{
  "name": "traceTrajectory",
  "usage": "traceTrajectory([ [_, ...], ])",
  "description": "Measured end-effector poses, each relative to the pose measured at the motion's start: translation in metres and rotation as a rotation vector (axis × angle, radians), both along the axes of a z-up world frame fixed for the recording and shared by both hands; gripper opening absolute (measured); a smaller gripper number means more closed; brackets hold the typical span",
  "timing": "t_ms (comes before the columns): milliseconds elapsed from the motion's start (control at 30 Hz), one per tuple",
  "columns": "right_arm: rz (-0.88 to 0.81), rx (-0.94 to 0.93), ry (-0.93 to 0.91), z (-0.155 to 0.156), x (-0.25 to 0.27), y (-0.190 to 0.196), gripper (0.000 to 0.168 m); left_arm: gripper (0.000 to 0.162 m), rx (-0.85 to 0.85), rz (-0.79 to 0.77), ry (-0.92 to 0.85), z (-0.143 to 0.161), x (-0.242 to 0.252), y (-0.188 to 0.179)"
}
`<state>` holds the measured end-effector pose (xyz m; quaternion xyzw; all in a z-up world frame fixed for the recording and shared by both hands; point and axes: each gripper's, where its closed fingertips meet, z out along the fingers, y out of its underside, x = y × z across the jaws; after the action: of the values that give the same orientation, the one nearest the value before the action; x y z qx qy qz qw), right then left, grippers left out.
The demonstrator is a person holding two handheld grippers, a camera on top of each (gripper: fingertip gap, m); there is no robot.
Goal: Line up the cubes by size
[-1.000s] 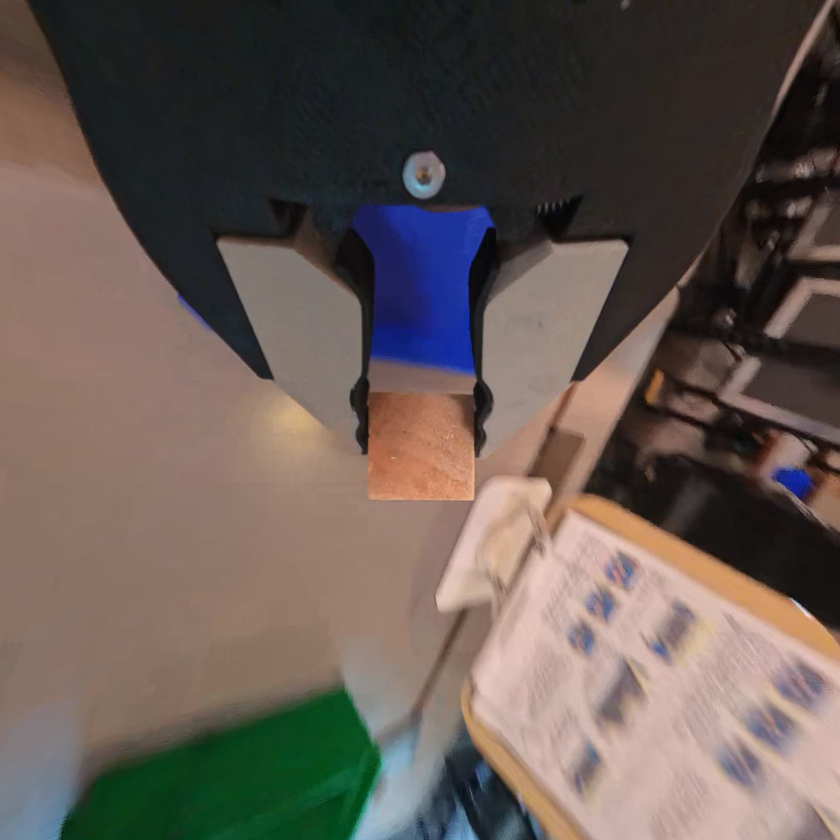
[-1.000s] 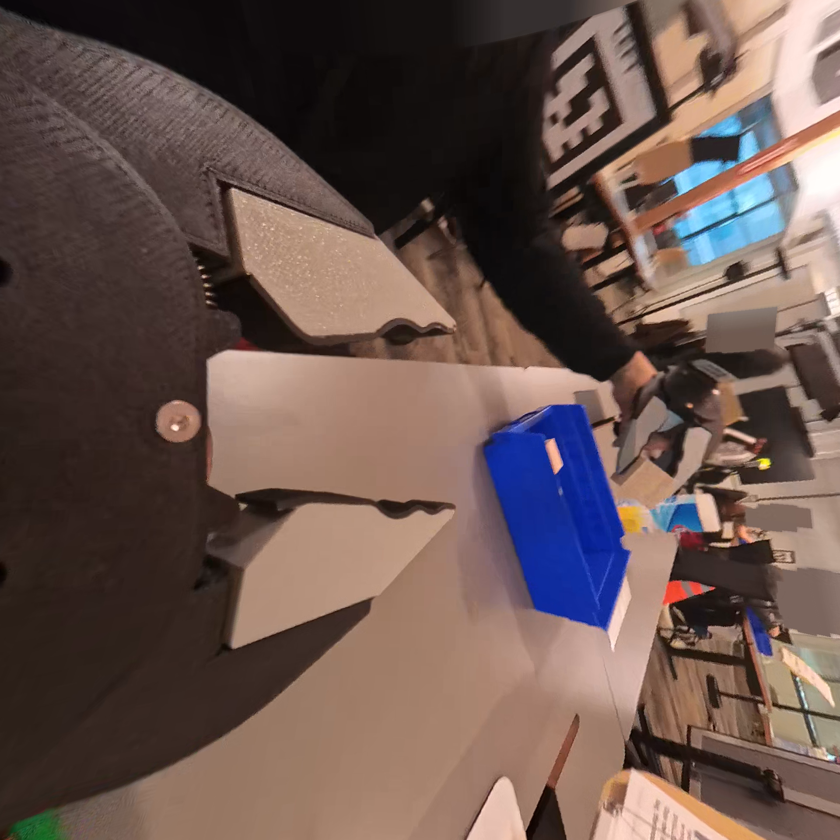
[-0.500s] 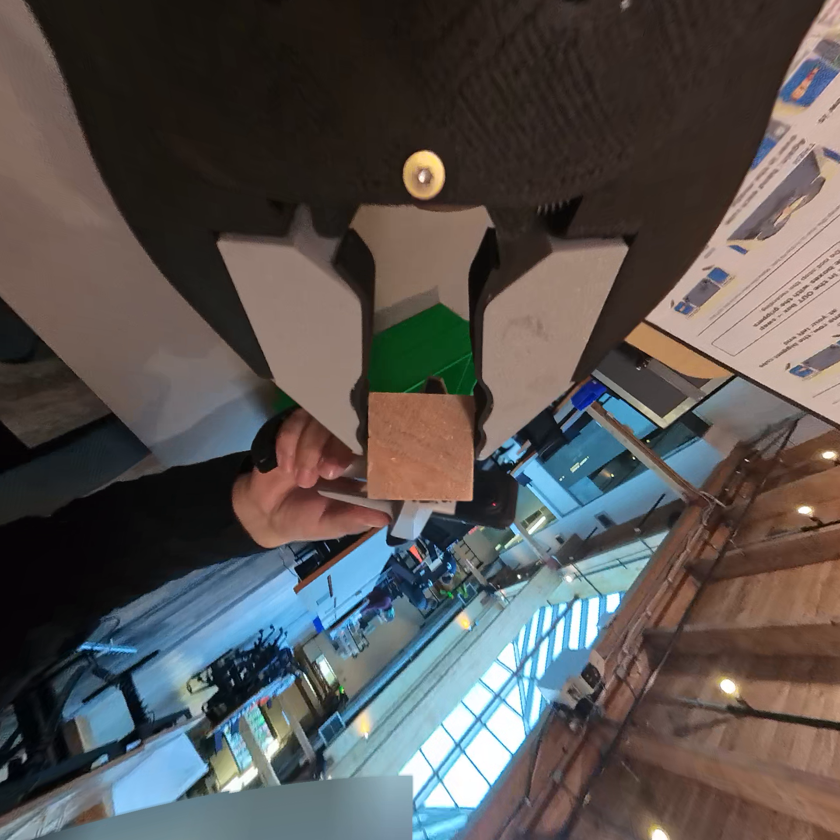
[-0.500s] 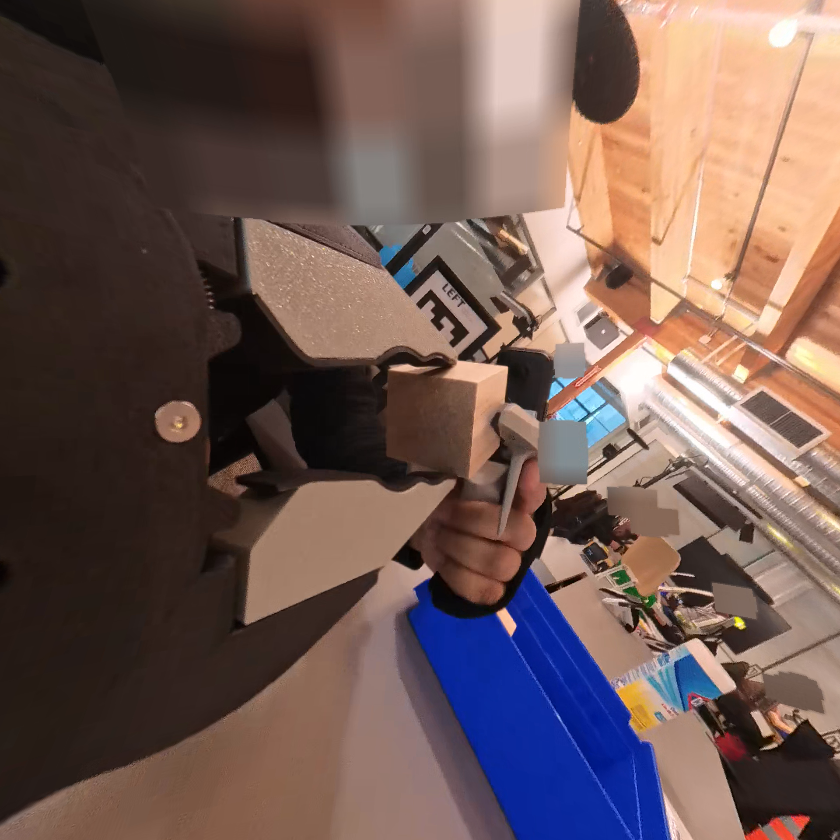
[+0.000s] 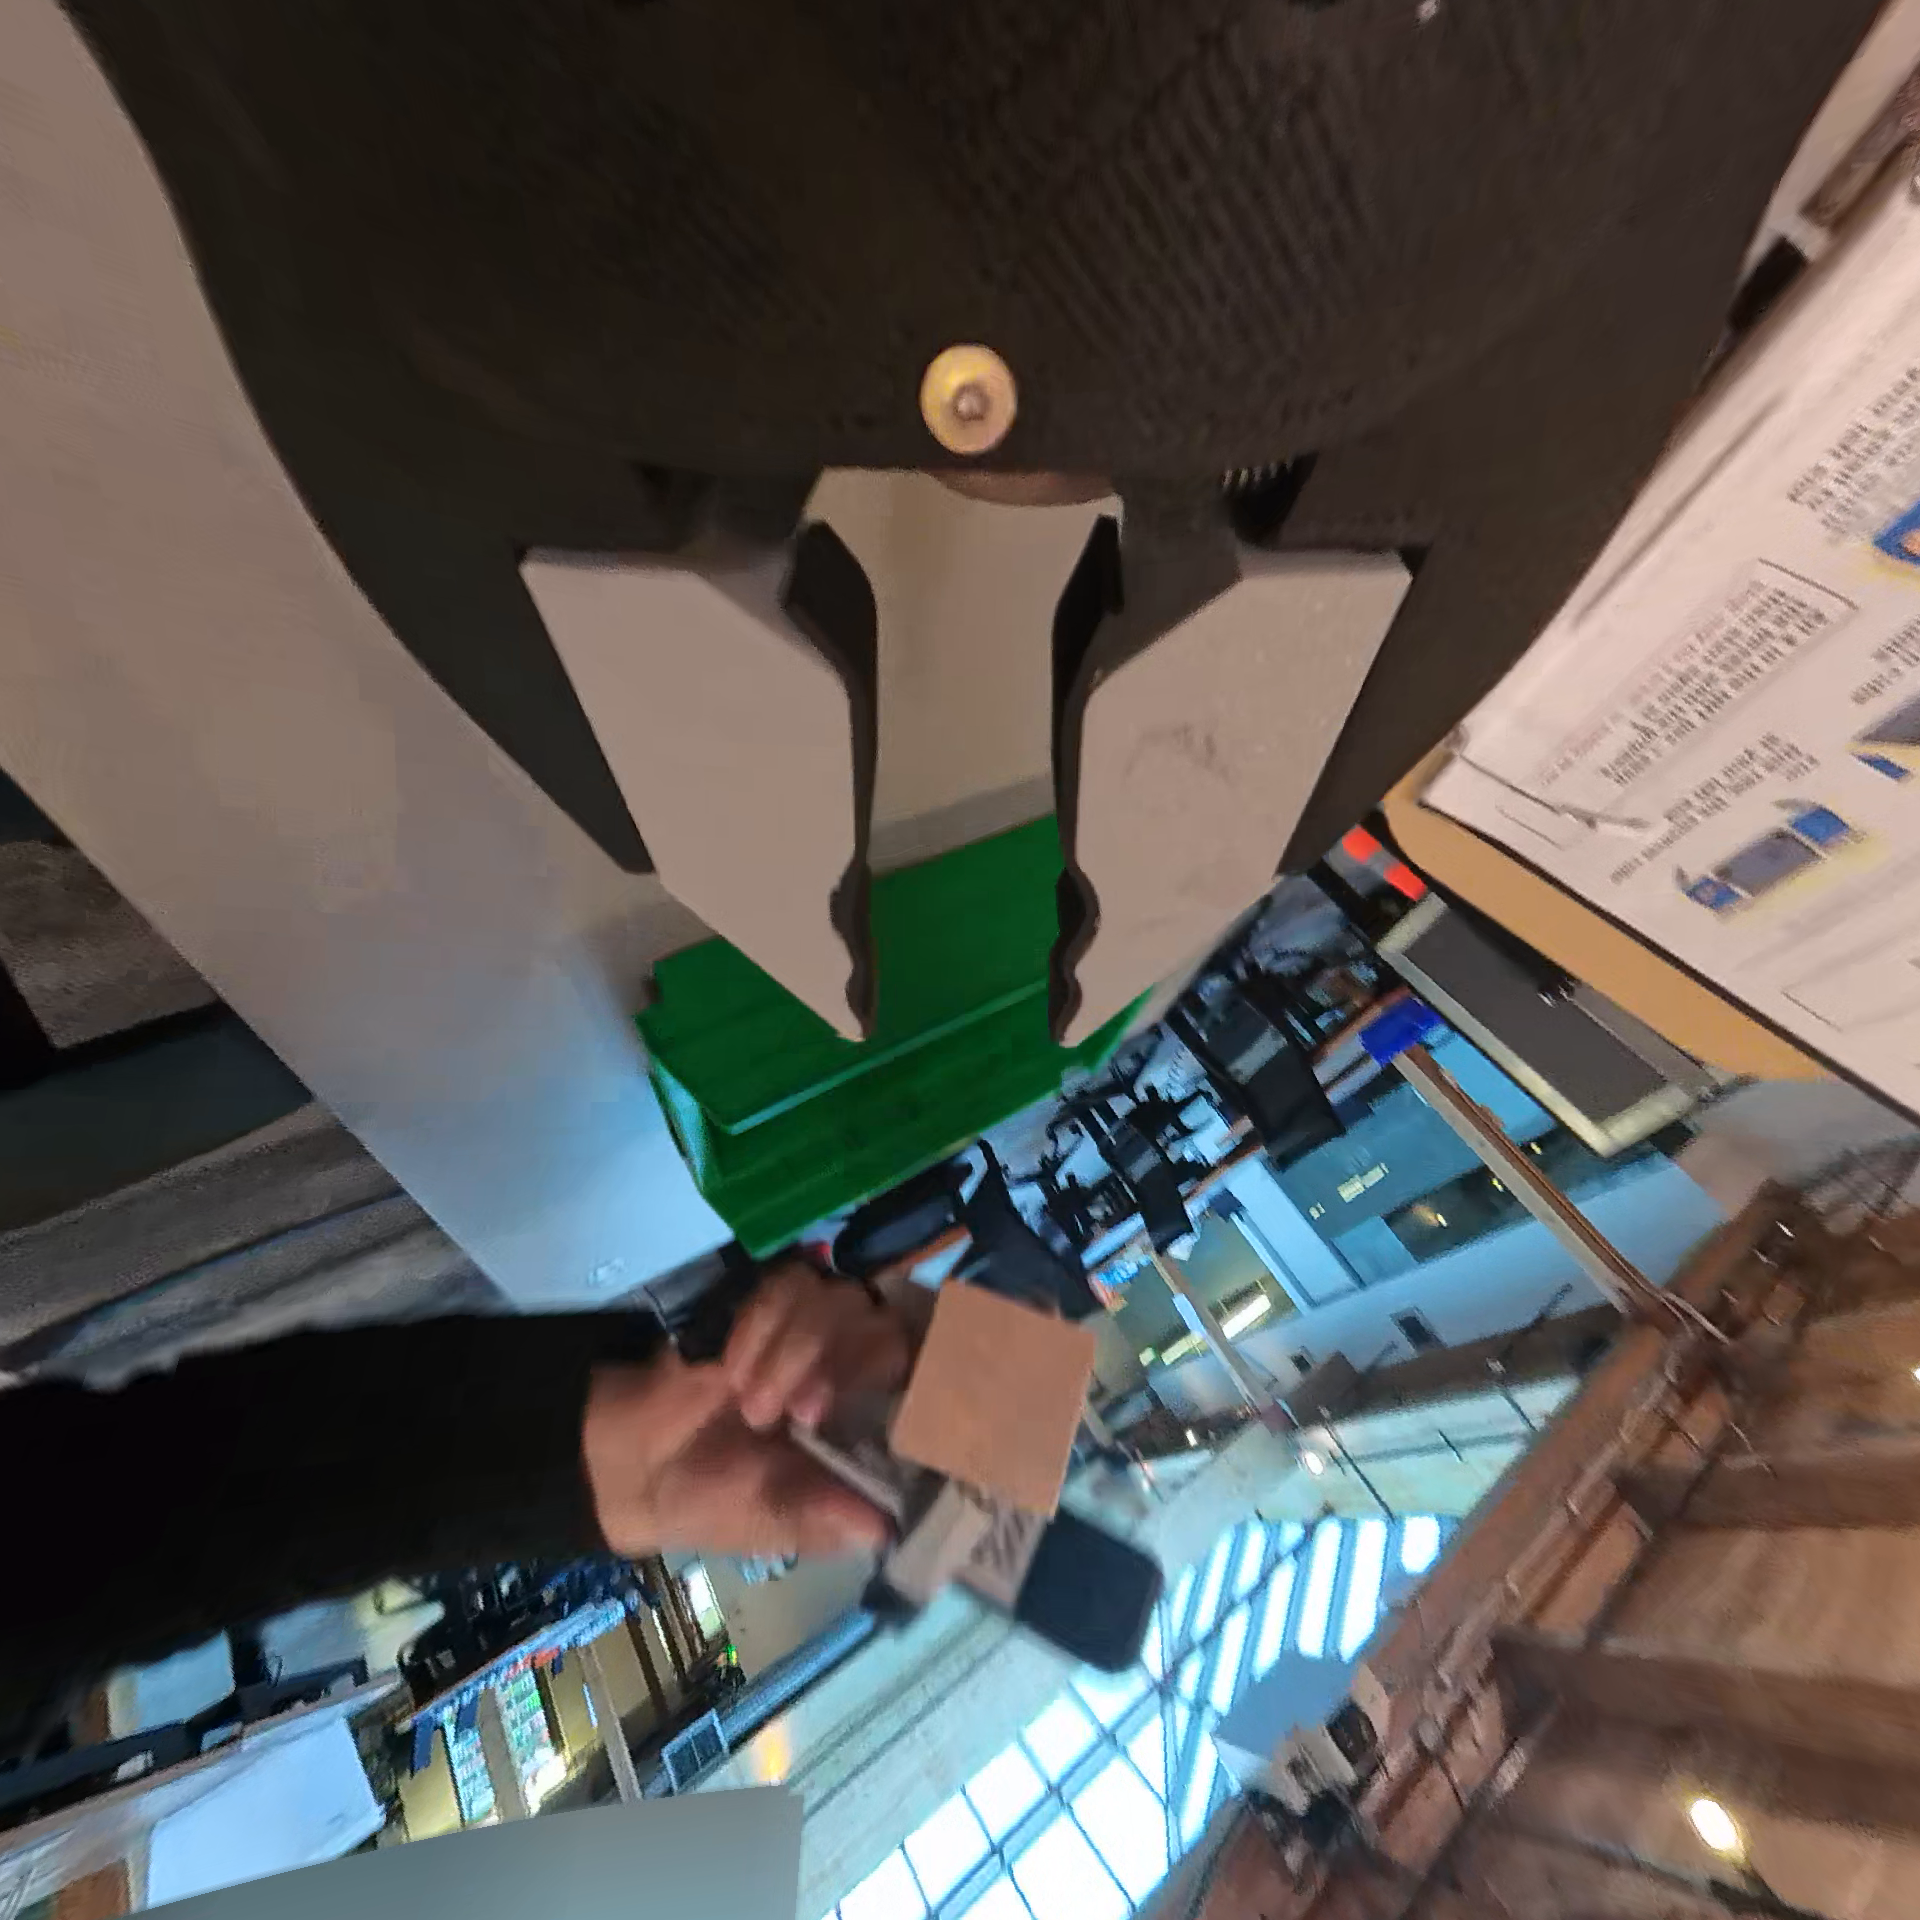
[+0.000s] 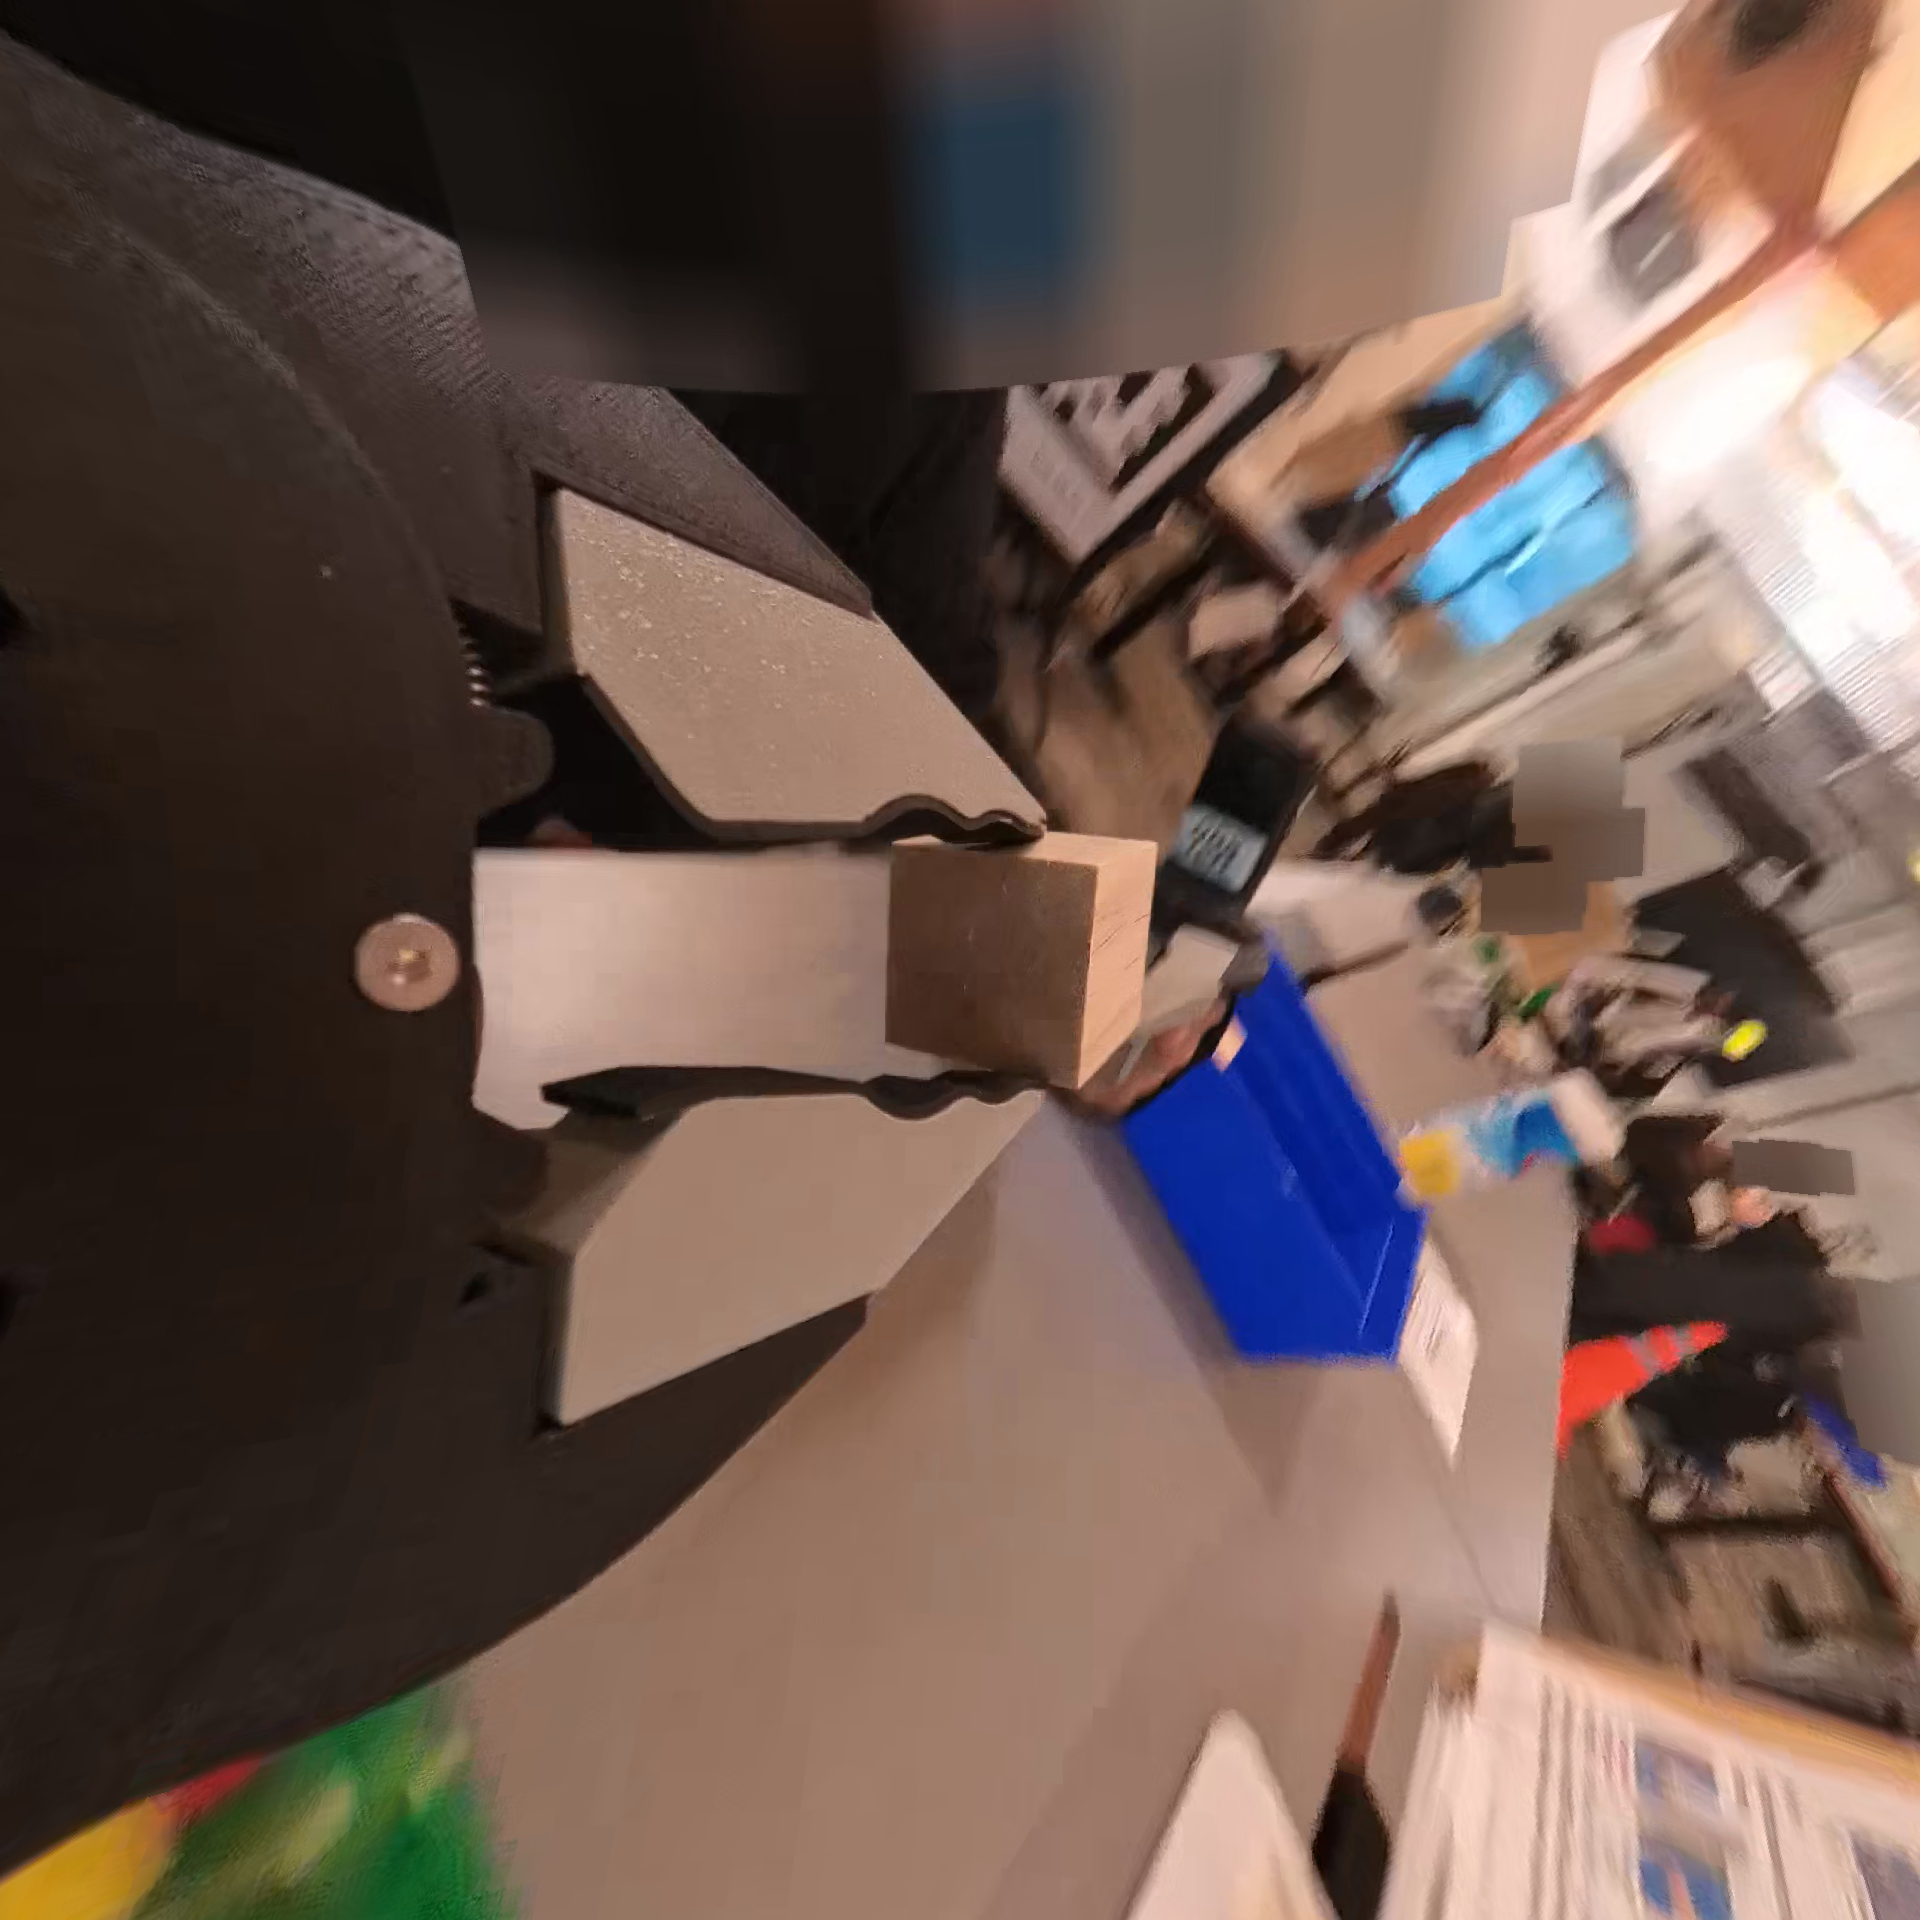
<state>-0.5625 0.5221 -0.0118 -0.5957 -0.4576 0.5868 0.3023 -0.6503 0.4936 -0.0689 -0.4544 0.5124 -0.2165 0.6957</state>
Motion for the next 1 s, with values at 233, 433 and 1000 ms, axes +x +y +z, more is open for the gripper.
traceTrajectory([
  [233,-0.17,0.647,-0.646,-0.055,0.114,0.086,0.042,0.016,-0.129,-0.006,0.124,-0.045,0.007,0.012],
  [433,0.044,0.725,-1.022,-0.144,0.147,0.109,0.042,0.016,-0.209,0.005,0.133,-0.064,0.008,0.027],
  [1000,0.183,0.751,-1.222,-0.203,0.143,0.13,0.058,0.038,-0.289,0.007,0.217,-0.091,0.01,0.029],
])
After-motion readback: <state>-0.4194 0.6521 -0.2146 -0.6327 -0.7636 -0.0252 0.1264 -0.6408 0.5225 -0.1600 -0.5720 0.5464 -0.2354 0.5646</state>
